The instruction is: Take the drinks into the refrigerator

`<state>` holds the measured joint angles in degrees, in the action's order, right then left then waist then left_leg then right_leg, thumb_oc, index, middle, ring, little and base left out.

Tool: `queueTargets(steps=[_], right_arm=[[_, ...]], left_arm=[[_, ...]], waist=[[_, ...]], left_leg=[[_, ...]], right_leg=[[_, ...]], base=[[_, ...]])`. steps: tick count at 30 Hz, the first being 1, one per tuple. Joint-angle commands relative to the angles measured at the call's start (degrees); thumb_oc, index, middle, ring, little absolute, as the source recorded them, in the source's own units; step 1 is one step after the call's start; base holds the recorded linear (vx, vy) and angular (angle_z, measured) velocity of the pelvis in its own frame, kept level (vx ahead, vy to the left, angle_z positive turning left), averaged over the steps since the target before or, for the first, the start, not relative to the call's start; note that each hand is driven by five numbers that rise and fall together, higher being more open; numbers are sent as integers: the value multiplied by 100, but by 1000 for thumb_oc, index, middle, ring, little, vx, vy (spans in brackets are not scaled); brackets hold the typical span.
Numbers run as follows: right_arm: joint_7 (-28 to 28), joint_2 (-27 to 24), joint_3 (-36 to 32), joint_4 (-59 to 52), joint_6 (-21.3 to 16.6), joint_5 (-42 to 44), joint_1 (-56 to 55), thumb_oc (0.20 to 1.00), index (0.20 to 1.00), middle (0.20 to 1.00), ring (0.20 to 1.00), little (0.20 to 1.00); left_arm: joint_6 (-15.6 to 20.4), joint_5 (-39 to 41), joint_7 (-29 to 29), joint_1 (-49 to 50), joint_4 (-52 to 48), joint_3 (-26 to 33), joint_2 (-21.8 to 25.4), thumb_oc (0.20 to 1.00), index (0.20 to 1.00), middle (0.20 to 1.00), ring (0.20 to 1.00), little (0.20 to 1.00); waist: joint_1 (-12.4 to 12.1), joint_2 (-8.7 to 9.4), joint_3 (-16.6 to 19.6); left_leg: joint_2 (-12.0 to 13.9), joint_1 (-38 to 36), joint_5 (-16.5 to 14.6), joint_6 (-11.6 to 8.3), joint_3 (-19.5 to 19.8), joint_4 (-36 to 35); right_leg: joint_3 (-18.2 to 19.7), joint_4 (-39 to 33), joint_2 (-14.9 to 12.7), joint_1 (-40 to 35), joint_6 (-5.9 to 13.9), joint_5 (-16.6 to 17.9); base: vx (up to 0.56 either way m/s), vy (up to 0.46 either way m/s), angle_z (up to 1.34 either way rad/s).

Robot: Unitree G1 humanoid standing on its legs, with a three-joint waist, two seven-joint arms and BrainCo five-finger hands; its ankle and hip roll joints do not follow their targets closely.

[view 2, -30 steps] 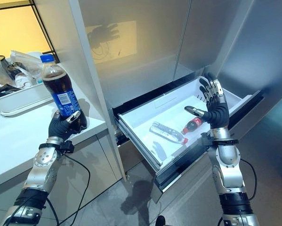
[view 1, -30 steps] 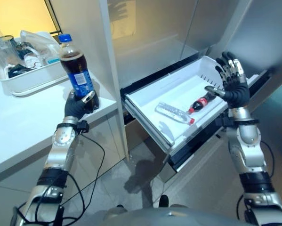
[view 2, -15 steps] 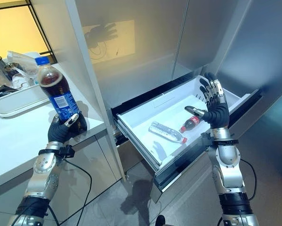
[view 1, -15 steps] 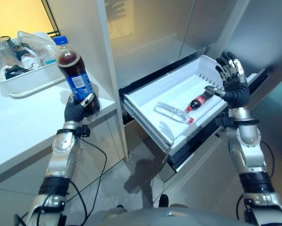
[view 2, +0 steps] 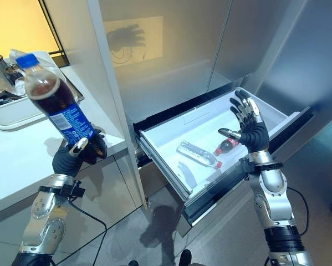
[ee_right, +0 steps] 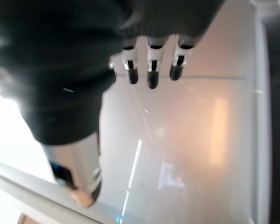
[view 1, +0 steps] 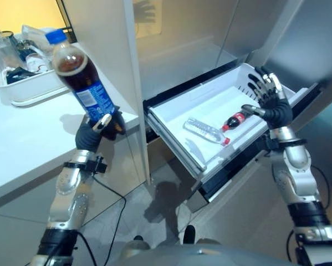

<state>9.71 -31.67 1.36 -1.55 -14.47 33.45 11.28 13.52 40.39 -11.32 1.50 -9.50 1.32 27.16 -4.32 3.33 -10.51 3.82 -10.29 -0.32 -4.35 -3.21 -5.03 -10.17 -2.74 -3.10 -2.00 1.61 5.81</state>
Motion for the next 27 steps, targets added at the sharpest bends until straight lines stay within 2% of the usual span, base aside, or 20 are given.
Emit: queueTargets(steps=[1,5,7,10,16,21,27], right_arm=[[507,-343,386,291,33,1079,942,1000,1000,1000,1000,1000],[1213,-782,1226,165,435,2127,1554,1000,1000,1000,1000,1000],[1294,-933,1524,164,482,2312,1832,1000,1000,1000,1000,1000],[1418,-918,1991,122,601,2678,2269,1000,1000,1000,1000,1000],[1479,-771,2428,91,677,2750,2660,1000,1000,1000,1000,1000],[1461,-560,2664,224,691,2828,2865,1000,1000,1000,1000,1000],[1562,-389,2843,137,814,2970,2826,1000,1000,1000,1000,1000]], left_arm=[[438,460,-501,-493,-1046,2,531,200,200,200,200,200],[386,639,-718,-441,-1243,-311,880,200,200,200,200,200],[383,626,-754,-465,-1242,-455,1033,200,200,200,200,200],[339,634,-867,-488,-1382,-711,1282,200,200,200,200,200],[214,624,-1014,-603,-1438,-1165,1448,200,200,200,200,200],[143,531,-1100,-700,-1323,-1524,1551,200,200,200,200,200],[78,411,-1146,-687,-1181,-1687,1609,200,200,200,200,200]], waist=[[-103,4,192],[-145,12,184],[-163,13,184],[-200,5,178],[-215,-20,168],[-218,-38,180],[-218,-64,183]], left_leg=[[-257,-6,-382,331,206,3],[-262,-18,-362,338,162,3],[-265,-27,-354,338,154,3],[-267,-23,-345,337,143,3],[-273,-44,-341,351,103,3],[-277,-64,-348,357,40,3],[-280,-82,-355,361,-36,3]], right_leg=[[263,872,-134,-160,366,-609],[300,877,-139,-137,385,-576],[306,876,-136,-130,391,-574],[323,849,-139,-135,400,-560],[347,836,-135,-149,419,-551],[378,800,-137,-172,433,-534],[440,750,-140,-185,453,-505]], base=[[0,0,0],[0,0,0],[0,0,0],[-5,1,-2],[-3,1,-2],[-2,1,-3],[-3,3,-7]])
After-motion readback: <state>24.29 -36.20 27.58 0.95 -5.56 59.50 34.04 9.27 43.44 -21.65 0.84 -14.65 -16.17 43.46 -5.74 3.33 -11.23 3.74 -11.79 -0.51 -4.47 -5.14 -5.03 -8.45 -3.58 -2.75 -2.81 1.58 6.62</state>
